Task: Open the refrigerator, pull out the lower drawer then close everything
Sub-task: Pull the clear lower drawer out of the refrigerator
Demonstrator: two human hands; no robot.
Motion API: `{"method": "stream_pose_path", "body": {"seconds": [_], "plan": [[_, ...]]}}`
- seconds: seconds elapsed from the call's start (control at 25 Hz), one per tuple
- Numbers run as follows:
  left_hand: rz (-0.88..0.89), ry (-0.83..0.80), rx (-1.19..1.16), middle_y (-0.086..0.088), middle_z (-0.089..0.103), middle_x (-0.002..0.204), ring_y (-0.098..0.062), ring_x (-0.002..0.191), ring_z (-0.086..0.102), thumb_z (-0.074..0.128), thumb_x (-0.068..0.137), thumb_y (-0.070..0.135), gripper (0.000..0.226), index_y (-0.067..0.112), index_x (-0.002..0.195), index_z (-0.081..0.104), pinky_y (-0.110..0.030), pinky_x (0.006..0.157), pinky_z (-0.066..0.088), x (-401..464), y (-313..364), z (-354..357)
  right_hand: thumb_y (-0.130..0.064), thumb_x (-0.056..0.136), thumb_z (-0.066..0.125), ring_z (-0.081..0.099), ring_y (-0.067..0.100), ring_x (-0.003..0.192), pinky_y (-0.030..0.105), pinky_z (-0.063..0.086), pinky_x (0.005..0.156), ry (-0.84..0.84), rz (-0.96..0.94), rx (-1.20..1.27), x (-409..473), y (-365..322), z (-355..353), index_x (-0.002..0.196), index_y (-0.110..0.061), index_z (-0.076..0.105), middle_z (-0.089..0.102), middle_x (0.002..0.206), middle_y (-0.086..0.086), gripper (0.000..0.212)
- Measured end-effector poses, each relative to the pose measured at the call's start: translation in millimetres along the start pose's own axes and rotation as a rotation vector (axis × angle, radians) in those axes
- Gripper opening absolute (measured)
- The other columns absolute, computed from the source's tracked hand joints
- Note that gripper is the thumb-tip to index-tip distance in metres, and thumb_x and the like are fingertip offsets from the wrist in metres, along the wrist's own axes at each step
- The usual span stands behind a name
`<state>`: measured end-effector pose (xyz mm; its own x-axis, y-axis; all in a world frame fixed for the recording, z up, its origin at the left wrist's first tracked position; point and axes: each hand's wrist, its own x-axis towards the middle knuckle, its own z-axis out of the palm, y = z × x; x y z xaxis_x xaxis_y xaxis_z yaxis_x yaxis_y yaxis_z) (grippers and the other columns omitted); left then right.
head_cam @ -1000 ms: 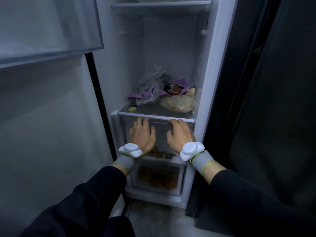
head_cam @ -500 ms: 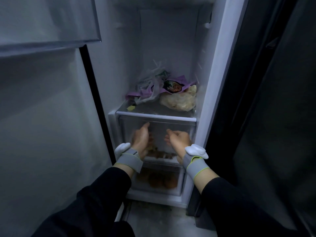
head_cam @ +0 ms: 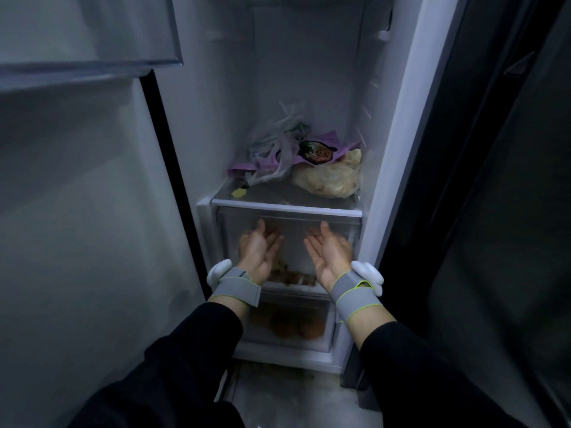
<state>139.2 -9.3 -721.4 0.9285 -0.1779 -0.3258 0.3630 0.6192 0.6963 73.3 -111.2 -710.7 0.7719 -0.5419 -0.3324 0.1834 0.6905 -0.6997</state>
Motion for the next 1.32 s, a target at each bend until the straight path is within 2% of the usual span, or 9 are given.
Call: {"method": "stream_pose_path", "body": {"seconds": [0.08,0.24,0.36,0.48,0.56,0.72,0.96,1.08,1.32], "plan": [[0.004,0.002,-0.034,-0.010,0.056,0.091,-0.023,0.083,0.062,0.046,0.101,0.013,0.032,0.002,0.130,0.043,-0.029,0.058,0.060,1,0,0,-0.015,0.099,0.049,0.056,0.032,0.113,0.037,0.047,0.093,-0.014,-0.001,0.035,1,1,0,0.087,-0.008,0.051,0.060,0.086,0.012,0.015],[-0.009,-0.001,-0.019,-0.018,0.054,0.106,-0.030,0.099,0.059,0.043,0.102,0.013,0.017,0.004,0.117,0.044,-0.040,0.084,0.050,2,-1,-2,-0.014,0.100,0.048,0.056,0.034,0.119,0.036,0.047,0.091,-0.002,-0.010,0.040,0,1,1,0.085,-0.010,0.049,0.061,0.094,0.016,0.016],[-0.001,-0.011,0.001,-0.018,0.057,0.101,-0.031,0.104,0.057,0.041,0.102,0.013,0.013,0.003,0.108,0.048,-0.042,0.091,0.048,5,-4,-4,-0.015,0.100,0.047,0.060,0.029,0.105,0.035,0.048,0.092,-0.006,-0.023,0.021,1,2,0,0.085,-0.010,0.049,0.061,0.092,0.016,0.016],[0.011,-0.011,0.022,-0.016,0.059,0.090,-0.026,0.089,0.062,0.040,0.103,0.014,0.017,0.006,0.091,0.048,-0.044,0.100,0.047,6,-5,-5,-0.015,0.100,0.047,0.063,0.020,0.083,0.037,0.049,0.096,-0.006,-0.038,0.010,3,6,-1,0.087,-0.010,0.048,0.060,0.083,0.012,0.014],[0.026,-0.015,0.029,-0.015,0.059,0.086,-0.022,0.081,0.062,0.039,0.103,0.014,0.020,0.006,0.087,0.048,-0.041,0.094,0.050,3,-6,-5,-0.015,0.100,0.048,0.063,0.019,0.078,0.036,0.049,0.095,-0.003,-0.043,0.005,3,7,-2,0.087,-0.010,0.048,0.060,0.082,0.012,0.014],[0.043,-0.030,0.021,-0.013,0.060,0.082,-0.020,0.077,0.063,0.037,0.104,0.013,0.023,0.007,0.085,0.048,-0.027,0.065,0.058,-5,-5,-8,-0.014,0.100,0.047,0.063,0.018,0.076,0.036,0.049,0.093,-0.019,-0.048,0.002,-3,7,-4,0.084,-0.010,0.048,0.061,0.079,0.011,0.017],[0.063,-0.037,0.034,-0.011,0.059,0.081,-0.020,0.078,0.063,0.036,0.104,0.013,0.023,0.008,0.084,0.046,-0.032,0.077,0.053,-15,-5,-12,-0.014,0.101,0.046,0.064,0.017,0.077,0.033,0.050,0.089,-0.041,-0.050,-0.022,-10,8,-8,0.085,-0.010,0.049,0.061,0.081,0.010,0.016],[0.066,-0.043,0.035,-0.012,0.061,0.083,-0.020,0.079,0.064,0.037,0.104,0.013,0.021,0.008,0.085,0.046,-0.030,0.070,0.057,-18,-5,-16,-0.014,0.100,0.047,0.064,0.018,0.077,0.032,0.052,0.085,-0.050,-0.053,-0.023,-15,8,-11,0.086,-0.010,0.049,0.061,0.082,0.010,0.015],[0.077,-0.049,0.018,-0.012,0.062,0.083,-0.019,0.074,0.066,0.037,0.104,0.013,0.020,0.009,0.085,0.044,-0.027,0.064,0.059,-26,-5,-23,-0.014,0.101,0.046,0.063,0.019,0.078,0.035,0.049,0.092,-0.062,-0.068,-0.027,-28,11,-14,0.084,-0.010,0.049,0.061,0.081,0.011,0.017]]}}
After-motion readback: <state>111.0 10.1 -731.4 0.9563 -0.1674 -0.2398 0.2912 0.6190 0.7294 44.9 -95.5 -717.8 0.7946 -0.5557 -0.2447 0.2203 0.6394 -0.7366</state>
